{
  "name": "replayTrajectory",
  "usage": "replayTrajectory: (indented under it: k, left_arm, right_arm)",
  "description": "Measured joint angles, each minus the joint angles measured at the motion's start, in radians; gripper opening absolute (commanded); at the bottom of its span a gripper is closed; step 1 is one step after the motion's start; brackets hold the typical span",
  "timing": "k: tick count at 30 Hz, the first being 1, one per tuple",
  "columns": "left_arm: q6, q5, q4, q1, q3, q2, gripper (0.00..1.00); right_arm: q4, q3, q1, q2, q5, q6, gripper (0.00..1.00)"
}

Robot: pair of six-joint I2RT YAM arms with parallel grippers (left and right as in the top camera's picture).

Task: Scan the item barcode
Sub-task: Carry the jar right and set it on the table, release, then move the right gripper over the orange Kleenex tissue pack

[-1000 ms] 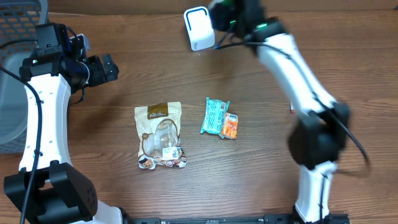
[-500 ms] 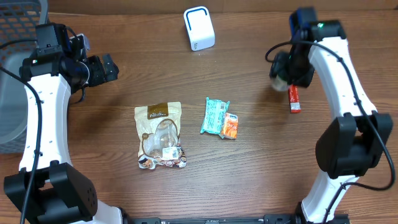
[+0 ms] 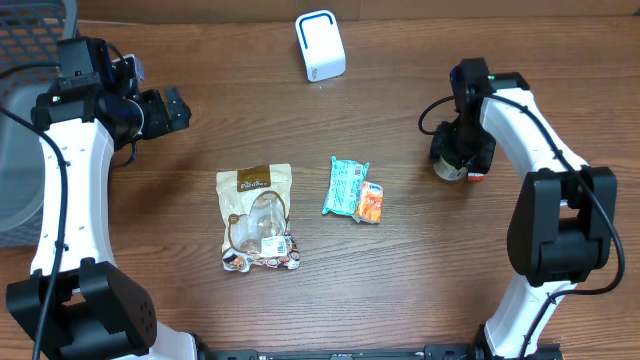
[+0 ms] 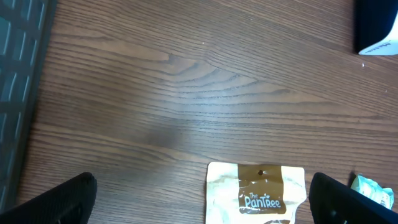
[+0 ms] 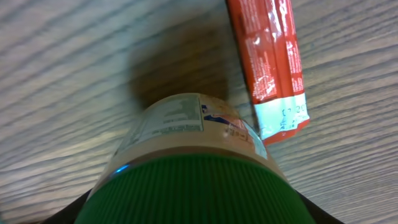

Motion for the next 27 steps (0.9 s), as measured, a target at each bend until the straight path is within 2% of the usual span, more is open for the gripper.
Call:
replayTrajectory:
  k: [1,7,13,17,21,27]
  left_arm:
    - [0.0,0.0,0.0,0.0,0.0,0.0,1.0]
    - [0.0,0.0,0.0,0.0,0.0,0.0,1.0]
    - [0.0,0.0,0.0,0.0,0.0,0.0,1.0]
    - [0.0,0.0,0.0,0.0,0.0,0.0,1.0]
    - [0.0,0.0,0.0,0.0,0.0,0.0,1.0]
    - [0.0,0.0,0.0,0.0,0.0,0.0,1.0]
  right_arm:
    - [0.001,-0.006,0.0,0.0,0.005,-0.005,0.79]
    - [0.003,-0.013,0.0,0.0,0.026,-0.026,1.0]
    - [-0.109,0.021,0.0,0.0,0.084,-0.045,1.0]
    - [-0.222,0.164,0.0,0.0,0.094,-0.045,1.0]
    - [-0.329,0.334,0.016,-0.005,0.042,-0.045,0.98]
    - [-0.396,0.376,0.087,-0.038,-0.094,-0.046,0.93]
